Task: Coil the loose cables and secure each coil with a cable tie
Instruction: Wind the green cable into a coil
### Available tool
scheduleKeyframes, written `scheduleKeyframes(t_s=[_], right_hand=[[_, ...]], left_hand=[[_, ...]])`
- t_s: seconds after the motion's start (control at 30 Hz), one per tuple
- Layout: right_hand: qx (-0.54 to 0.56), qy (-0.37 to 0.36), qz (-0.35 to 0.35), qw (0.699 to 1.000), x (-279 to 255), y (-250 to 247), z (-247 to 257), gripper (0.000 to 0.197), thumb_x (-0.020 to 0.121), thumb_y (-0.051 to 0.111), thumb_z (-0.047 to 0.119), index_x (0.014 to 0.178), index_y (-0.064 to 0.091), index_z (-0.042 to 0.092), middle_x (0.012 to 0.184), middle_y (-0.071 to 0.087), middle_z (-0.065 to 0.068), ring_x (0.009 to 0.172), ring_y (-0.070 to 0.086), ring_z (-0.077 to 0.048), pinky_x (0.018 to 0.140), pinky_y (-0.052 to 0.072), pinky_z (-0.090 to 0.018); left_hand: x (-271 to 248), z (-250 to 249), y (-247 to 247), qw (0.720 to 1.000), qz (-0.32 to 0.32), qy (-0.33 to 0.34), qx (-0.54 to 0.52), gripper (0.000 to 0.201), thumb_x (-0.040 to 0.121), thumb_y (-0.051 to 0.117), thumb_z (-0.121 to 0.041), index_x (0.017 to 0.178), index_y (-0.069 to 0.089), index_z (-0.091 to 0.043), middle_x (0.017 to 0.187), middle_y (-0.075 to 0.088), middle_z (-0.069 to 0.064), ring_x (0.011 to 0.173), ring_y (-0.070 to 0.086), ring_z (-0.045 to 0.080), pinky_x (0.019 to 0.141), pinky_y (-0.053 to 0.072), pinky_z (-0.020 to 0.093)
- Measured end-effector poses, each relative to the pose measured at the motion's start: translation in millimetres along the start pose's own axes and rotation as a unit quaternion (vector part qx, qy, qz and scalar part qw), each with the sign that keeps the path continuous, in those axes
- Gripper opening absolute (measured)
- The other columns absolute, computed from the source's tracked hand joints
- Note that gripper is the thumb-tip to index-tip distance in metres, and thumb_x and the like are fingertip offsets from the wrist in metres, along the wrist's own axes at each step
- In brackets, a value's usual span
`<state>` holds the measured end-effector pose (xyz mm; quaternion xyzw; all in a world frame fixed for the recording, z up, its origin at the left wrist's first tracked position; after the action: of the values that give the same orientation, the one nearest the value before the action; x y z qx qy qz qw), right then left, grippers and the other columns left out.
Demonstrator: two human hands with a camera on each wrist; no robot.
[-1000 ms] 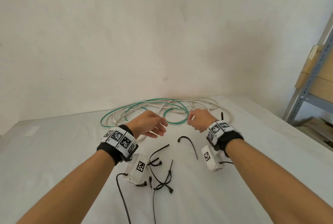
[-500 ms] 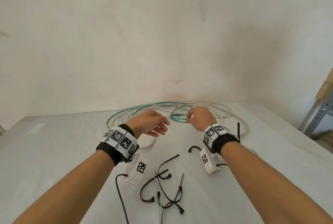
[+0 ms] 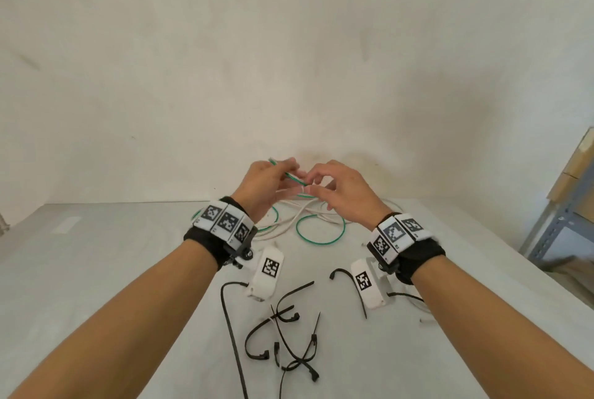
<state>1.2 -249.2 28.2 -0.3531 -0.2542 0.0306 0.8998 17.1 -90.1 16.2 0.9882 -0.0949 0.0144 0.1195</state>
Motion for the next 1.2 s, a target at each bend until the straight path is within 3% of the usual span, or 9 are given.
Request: scheduleKeyframes(t_s=[0.17, 0.27, 0.4, 0.53, 0.7, 0.83, 0.93, 1.03, 1.2], right_hand=[[0.070, 0.047, 0.015, 0.996, -3, 3, 5, 0.012, 0.092, 0.076, 0.031, 0.090, 0.070, 0.021, 0.090, 0.077, -0.001, 0.078, 0.077, -0.020, 0.086, 0.062, -0.045], [0.263, 0.093, -0.014, 0.960, -8, 8, 8, 0.019, 0.093, 0.077, 0.024, 0.094, 0.076, 0.005, 0.100, 0.078, -0.010, 0.101, 0.075, -0.022, 0.100, 0.058, -0.038], [0.423, 0.125, -0.094, 0.893, -9, 16, 24, 0.010, 0.092, 0.074, 0.004, 0.094, 0.067, -0.002, 0.097, 0.069, -0.023, 0.102, 0.074, -0.034, 0.090, 0.061, -0.030], [0.509, 0.167, -0.142, 0.832, -6, 24, 27, 0.030, 0.088, 0.067, -0.017, 0.105, 0.051, 0.002, 0.099, 0.057, -0.022, 0.087, 0.072, -0.029, 0.081, 0.064, -0.030], [0.434, 0.220, -0.084, 0.870, -12, 38, 27, 0.032, 0.093, 0.062, -0.015, 0.123, 0.051, -0.013, 0.105, 0.066, -0.033, 0.082, 0.074, -0.027, 0.075, 0.064, -0.026], [0.387, 0.229, -0.057, 0.891, -14, 43, 27, 0.033, 0.095, 0.064, -0.010, 0.125, 0.053, -0.005, 0.109, 0.067, -0.026, 0.076, 0.074, -0.026, 0.070, 0.063, -0.029], [0.321, 0.203, -0.032, 0.924, -13, 44, 29, 0.035, 0.094, 0.062, -0.010, 0.125, 0.057, 0.005, 0.098, 0.068, -0.022, 0.074, 0.075, -0.029, 0.072, 0.064, -0.035], [0.287, 0.179, -0.016, 0.941, -17, 50, 28, 0.035, 0.094, 0.058, -0.014, 0.119, 0.062, 0.011, 0.079, 0.066, -0.017, 0.073, 0.073, -0.028, 0.077, 0.064, -0.037], [0.208, 0.180, -0.016, 0.961, -22, 62, 12, 0.017, 0.097, 0.059, -0.010, 0.091, 0.071, 0.001, 0.087, 0.066, -0.006, 0.064, 0.072, -0.020, 0.078, 0.065, -0.038]], left_hand=[[-8, -38, -6, 0.996, -0.019, 0.048, -0.068, 0.030, 0.112, 0.038, -0.019, 0.105, 0.062, -0.003, 0.067, 0.059, 0.001, 0.057, 0.058, 0.014, 0.073, 0.063, 0.032], [-20, -42, -14, 0.998, -0.043, 0.035, -0.036, 0.029, 0.112, 0.037, -0.024, 0.108, 0.060, -0.005, 0.059, 0.038, -0.004, 0.048, 0.035, 0.011, 0.064, 0.057, 0.031], [-38, -28, -28, 0.999, -0.045, 0.008, -0.013, 0.031, 0.111, 0.041, -0.029, 0.105, 0.061, -0.007, 0.059, 0.029, -0.004, 0.047, 0.027, 0.012, 0.061, 0.057, 0.030], [-49, -19, -36, 1.000, -0.020, -0.010, 0.009, 0.034, 0.110, 0.043, -0.035, 0.103, 0.063, -0.008, 0.061, 0.022, -0.004, 0.049, 0.024, 0.012, 0.058, 0.055, 0.029], [-59, -30, -42, 0.998, -0.008, -0.001, 0.070, 0.035, 0.109, 0.046, -0.036, 0.098, 0.065, -0.009, 0.058, 0.024, -0.005, 0.050, 0.023, 0.015, 0.056, 0.050, 0.028], [-64, -34, -37, 0.992, 0.040, -0.026, 0.114, 0.030, 0.105, 0.047, -0.027, 0.099, 0.068, -0.005, 0.061, 0.021, -0.004, 0.053, 0.019, 0.016, 0.052, 0.046, 0.027], [-66, -34, -29, 0.994, 0.089, -0.046, 0.038, 0.025, 0.102, 0.048, -0.022, 0.095, 0.068, -0.008, 0.061, 0.015, -0.005, 0.054, 0.012, 0.015, 0.048, 0.027, 0.024], [-64, -43, -20, 0.986, 0.118, -0.044, -0.109, 0.027, 0.104, 0.045, -0.025, 0.091, 0.063, -0.010, 0.055, 0.016, -0.008, 0.051, 0.008, 0.011, 0.043, 0.014, 0.022], [-60, -73, -19, 0.986, 0.114, -0.016, -0.124, 0.033, 0.109, 0.039, -0.032, 0.083, 0.053, -0.017, 0.051, 0.021, -0.010, 0.050, 0.009, 0.010, 0.041, 0.012, 0.020]])
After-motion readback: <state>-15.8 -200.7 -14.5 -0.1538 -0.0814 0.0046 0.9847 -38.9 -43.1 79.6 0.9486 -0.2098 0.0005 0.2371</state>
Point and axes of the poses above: each hand's wrist, its own x-axis towards the middle knuckle, its own y-axis out of the palm, z = x × y, the point moved 6 cm from there along x, towards the middle knuckle
